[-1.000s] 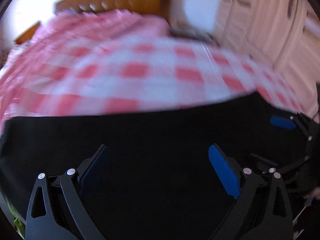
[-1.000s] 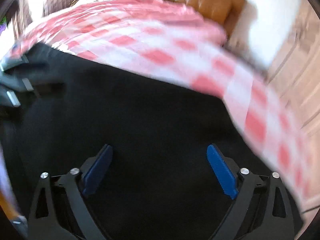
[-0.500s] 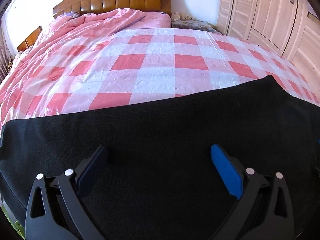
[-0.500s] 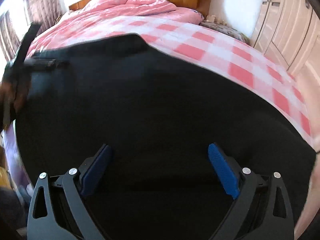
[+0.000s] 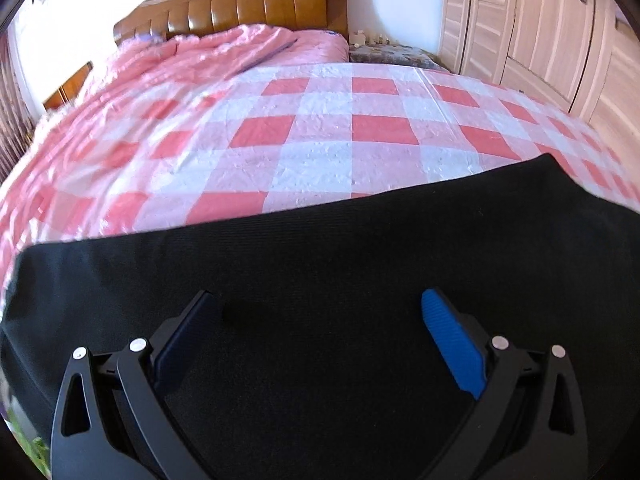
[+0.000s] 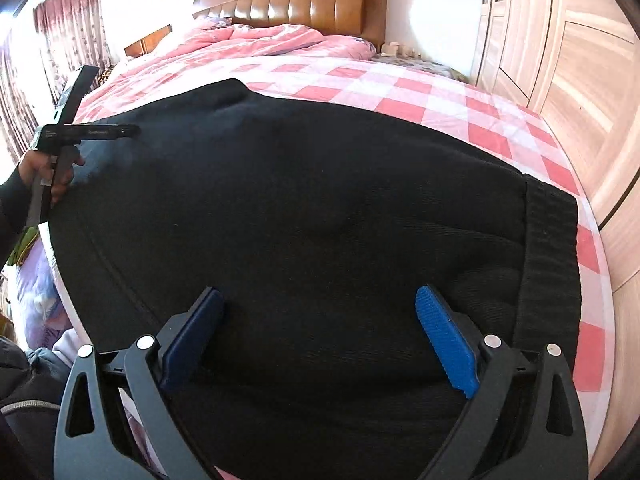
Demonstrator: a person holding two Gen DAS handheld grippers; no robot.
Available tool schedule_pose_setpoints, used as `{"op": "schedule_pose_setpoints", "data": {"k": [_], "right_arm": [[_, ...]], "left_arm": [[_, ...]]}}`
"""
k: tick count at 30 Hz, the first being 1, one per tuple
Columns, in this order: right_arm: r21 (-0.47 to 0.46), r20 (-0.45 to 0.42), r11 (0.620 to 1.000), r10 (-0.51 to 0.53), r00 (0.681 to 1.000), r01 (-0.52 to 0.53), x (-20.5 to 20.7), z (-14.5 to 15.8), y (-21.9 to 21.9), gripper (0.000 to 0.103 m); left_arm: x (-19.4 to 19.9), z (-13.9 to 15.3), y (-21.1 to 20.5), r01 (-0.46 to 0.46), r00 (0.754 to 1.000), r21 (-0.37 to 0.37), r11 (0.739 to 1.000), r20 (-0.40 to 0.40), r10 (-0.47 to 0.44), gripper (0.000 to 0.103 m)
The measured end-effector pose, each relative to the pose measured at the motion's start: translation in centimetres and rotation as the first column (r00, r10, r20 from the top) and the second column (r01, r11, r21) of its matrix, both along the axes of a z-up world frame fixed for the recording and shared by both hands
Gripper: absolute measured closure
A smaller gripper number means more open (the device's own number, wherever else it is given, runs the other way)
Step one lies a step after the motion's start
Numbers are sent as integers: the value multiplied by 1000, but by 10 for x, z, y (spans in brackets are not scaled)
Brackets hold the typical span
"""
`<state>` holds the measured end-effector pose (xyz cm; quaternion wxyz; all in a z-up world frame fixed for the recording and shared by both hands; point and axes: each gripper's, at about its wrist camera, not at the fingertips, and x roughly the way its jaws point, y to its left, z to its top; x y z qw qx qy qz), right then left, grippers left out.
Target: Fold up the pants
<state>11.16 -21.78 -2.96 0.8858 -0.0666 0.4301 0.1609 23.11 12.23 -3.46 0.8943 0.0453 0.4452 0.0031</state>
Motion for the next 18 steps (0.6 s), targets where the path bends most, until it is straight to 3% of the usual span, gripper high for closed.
{"op": "schedule_pose_setpoints", "data": {"k": [10, 13, 15, 18], "right_arm": [[-10, -5, 993, -114, 993, 114, -32, 1, -20, 11], [-10, -13, 990, -140, 990, 140, -33, 2, -22, 11], [-42, -32, 984, -177, 984, 176, -30, 4, -16, 11], [-173, -15, 954, -251, 968, 244, -26, 18, 6, 9]], "left_arm": [[-10, 3, -38, 71, 997, 36, 997, 31, -72, 1], [-21, 10, -42, 75, 993, 53, 996, 85, -79, 2], [-36, 22, -35, 69, 987, 6, 998, 144, -69, 2], [-81, 48, 6, 76, 969, -160, 984, 246, -34, 2]]}}
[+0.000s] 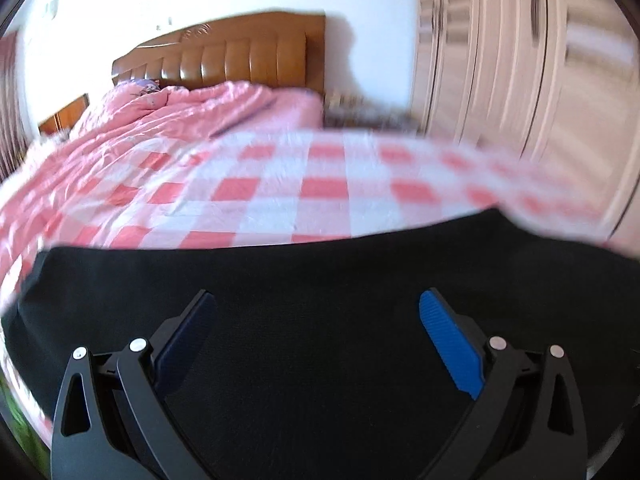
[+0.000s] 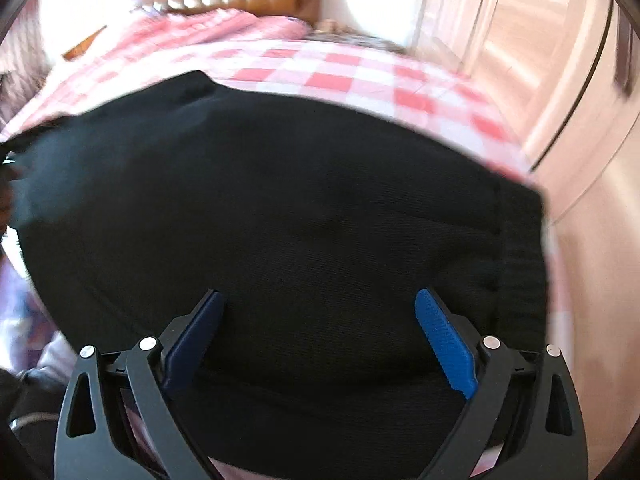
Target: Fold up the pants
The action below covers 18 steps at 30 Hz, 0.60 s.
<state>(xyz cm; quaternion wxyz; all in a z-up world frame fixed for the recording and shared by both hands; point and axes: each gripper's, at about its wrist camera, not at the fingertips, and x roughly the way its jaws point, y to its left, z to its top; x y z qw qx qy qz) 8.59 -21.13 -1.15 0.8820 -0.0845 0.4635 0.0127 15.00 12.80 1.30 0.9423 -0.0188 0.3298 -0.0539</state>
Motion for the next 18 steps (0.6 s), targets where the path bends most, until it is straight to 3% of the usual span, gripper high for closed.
{"op": "schedule_pose_setpoints", "data": {"k": [1, 5, 8, 9, 12, 15, 18], "right_arm": [[-47, 47, 999, 5, 999, -2, -2, 11, 13, 9], [8, 146, 975, 220, 964, -224, 2, 41, 84, 9], [-8, 167, 930, 364, 916, -368, 19, 43, 151, 9], [1, 166, 908, 413, 896, -418, 30, 41, 181, 9], [55, 166, 847, 514, 841, -529, 54, 35, 244, 9], [93, 135, 775, 612, 779, -625, 76, 26, 313, 9], [128, 115, 701, 692, 713, -701, 83, 19, 370, 9]], "left_arm": [[-10, 3, 13, -9, 1000, -27, 1000, 9, 9, 2], [-51, 0, 99, -118, 993, -177, 977, -8, 119, 2], [-64, -15, 175, -272, 962, -300, 914, -87, 257, 2], [-69, -21, 204, -339, 941, -330, 881, -129, 314, 2], [-87, -25, 243, -374, 927, -408, 833, -147, 344, 2], [-103, -29, 272, -438, 898, -405, 803, -151, 413, 2], [-112, -43, 305, -485, 872, -488, 726, -202, 446, 2]]}}
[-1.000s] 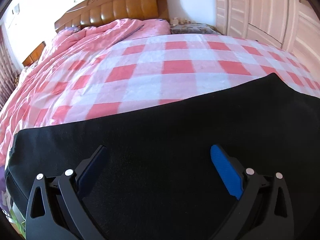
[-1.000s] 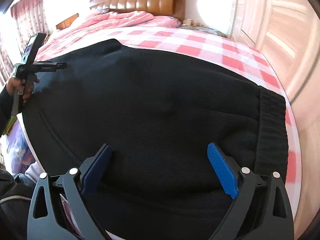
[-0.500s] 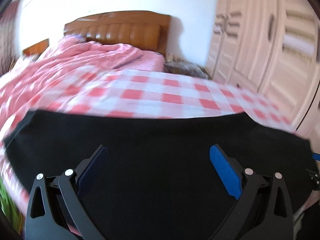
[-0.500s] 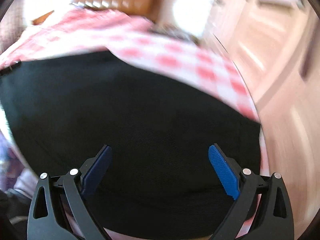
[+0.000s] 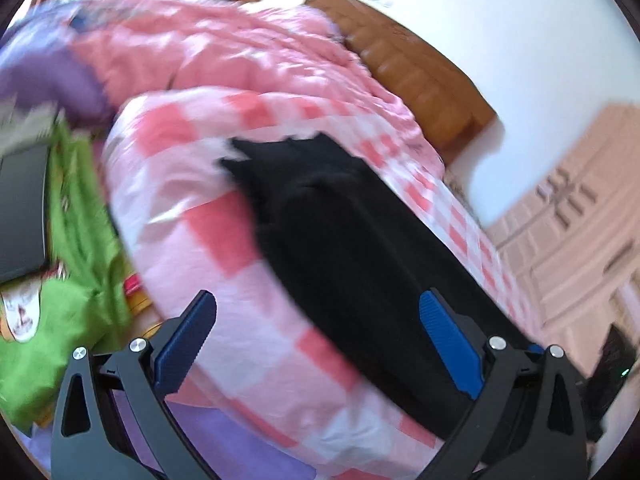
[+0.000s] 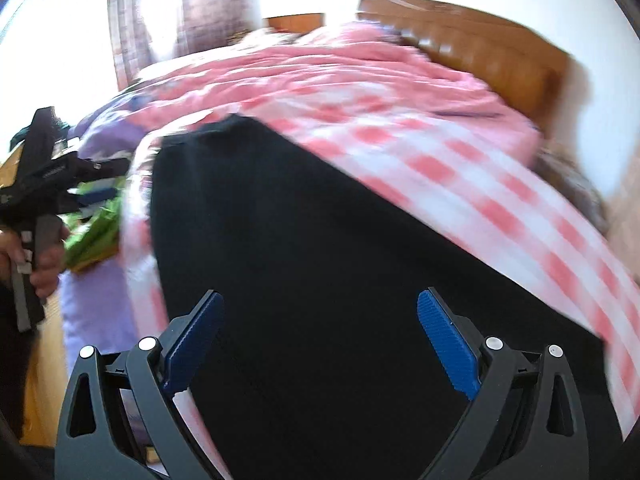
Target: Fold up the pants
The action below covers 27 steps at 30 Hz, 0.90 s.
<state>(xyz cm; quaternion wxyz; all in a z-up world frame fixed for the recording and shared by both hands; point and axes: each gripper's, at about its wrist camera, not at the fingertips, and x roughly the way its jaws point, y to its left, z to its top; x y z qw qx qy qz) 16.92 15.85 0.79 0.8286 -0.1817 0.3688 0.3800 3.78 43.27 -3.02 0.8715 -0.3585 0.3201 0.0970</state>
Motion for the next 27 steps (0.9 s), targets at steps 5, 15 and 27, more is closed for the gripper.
{"op": "schedule_pose_setpoints", "data": {"k": [5, 15, 27], "right_arm": [[-7, -25, 998, 61, 998, -61, 14, -9, 76, 9], [-113, -31, 994, -13, 999, 9, 74, -46, 114, 5], [-116, -25, 993, -10, 1000, 7, 74, -47, 116, 4]], "left_arm": [[8, -4, 12, -20, 1000, -40, 999, -9, 20, 2], [46, 6, 14, -65, 998, -20, 998, -3, 65, 2], [70, -33, 75, 33, 999, -295, 955, 46, -21, 23]]}}
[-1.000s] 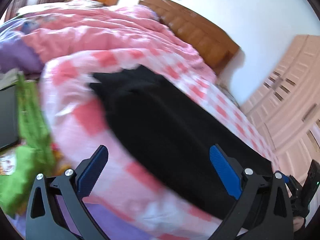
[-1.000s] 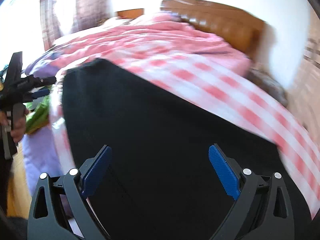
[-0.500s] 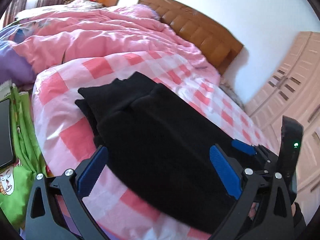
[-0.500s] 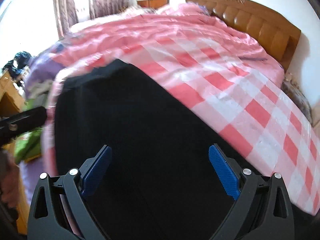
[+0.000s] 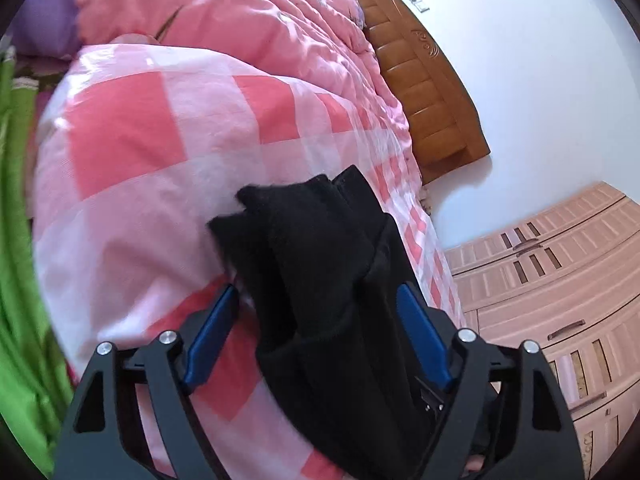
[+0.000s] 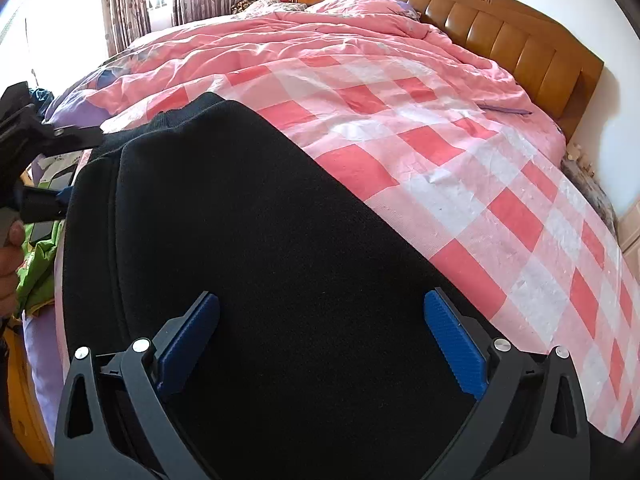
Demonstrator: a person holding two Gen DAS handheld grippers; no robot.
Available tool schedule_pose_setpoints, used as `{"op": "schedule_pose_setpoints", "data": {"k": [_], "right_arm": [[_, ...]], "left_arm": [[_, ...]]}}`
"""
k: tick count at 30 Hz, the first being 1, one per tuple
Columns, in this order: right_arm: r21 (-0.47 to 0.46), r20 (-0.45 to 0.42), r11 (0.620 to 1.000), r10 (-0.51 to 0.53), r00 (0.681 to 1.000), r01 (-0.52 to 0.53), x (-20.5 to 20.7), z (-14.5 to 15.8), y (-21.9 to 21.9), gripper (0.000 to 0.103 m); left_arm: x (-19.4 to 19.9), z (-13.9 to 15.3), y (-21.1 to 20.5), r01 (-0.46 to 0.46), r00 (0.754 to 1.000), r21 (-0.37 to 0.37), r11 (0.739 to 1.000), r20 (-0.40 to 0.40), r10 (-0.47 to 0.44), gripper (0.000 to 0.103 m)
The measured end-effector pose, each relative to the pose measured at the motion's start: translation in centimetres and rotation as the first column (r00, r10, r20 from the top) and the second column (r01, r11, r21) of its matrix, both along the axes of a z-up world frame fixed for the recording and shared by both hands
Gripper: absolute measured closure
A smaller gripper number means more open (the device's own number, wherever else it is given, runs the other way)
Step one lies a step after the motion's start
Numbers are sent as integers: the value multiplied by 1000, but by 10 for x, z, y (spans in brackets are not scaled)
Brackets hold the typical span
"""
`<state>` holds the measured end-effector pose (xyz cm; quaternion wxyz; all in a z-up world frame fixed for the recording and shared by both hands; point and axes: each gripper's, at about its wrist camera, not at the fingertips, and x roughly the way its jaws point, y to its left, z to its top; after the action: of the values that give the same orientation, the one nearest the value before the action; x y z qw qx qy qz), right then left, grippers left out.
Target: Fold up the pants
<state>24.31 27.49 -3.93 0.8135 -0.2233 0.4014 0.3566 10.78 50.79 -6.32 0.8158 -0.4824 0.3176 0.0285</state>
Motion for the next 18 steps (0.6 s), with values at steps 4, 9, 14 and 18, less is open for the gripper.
{"op": "schedule_pose_setpoints", "data": {"k": [4, 9, 14, 18], "right_arm": [[-2, 3, 1000, 0, 1000, 0, -1, 0, 0, 4], [8, 0, 1000, 4, 1000, -4, 2, 0, -1, 4], [13, -8, 1000, 9, 1000, -9, 3, 2, -1, 5], [5, -118, 999, 41, 992, -40, -17, 20, -13, 5]], "left_arm": [[21, -1, 6, 15, 1000, 27, 1000, -20, -15, 33], [20, -6, 13, -20, 1000, 23, 1000, -8, 20, 86], [3, 52, -32, -54, 998, 314, 948, 57, 38, 90], [0, 106, -78, -24, 994, 507, 862, 107, -35, 90]]}}
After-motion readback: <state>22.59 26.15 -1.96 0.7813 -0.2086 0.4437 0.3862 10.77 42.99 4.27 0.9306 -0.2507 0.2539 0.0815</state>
